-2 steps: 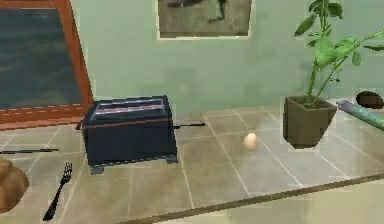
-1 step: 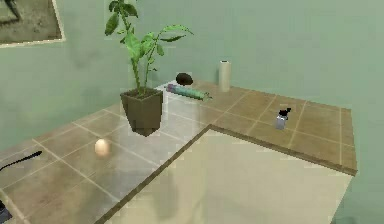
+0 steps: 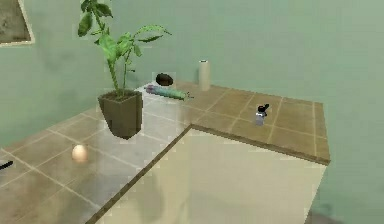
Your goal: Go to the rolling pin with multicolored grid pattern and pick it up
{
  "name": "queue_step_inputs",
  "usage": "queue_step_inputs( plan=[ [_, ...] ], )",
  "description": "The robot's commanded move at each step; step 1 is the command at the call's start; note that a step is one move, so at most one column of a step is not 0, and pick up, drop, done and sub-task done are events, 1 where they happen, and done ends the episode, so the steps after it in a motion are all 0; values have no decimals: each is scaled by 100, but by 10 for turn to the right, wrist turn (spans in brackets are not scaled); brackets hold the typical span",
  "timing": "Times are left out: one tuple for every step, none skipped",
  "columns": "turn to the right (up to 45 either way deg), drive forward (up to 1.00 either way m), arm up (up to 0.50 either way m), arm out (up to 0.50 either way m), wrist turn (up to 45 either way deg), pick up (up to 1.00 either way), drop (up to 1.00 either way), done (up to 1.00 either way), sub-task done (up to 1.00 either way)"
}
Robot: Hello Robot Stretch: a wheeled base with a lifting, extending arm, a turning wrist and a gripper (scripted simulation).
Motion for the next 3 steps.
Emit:
queue_step_inputs(
  plan=[
    [30,0,0,0,0,0,0,0,0],
    [0,45,0,0,0,0,0,0,0],
    [-450,0,0,0,0,0,0,0,0]
  ],
)
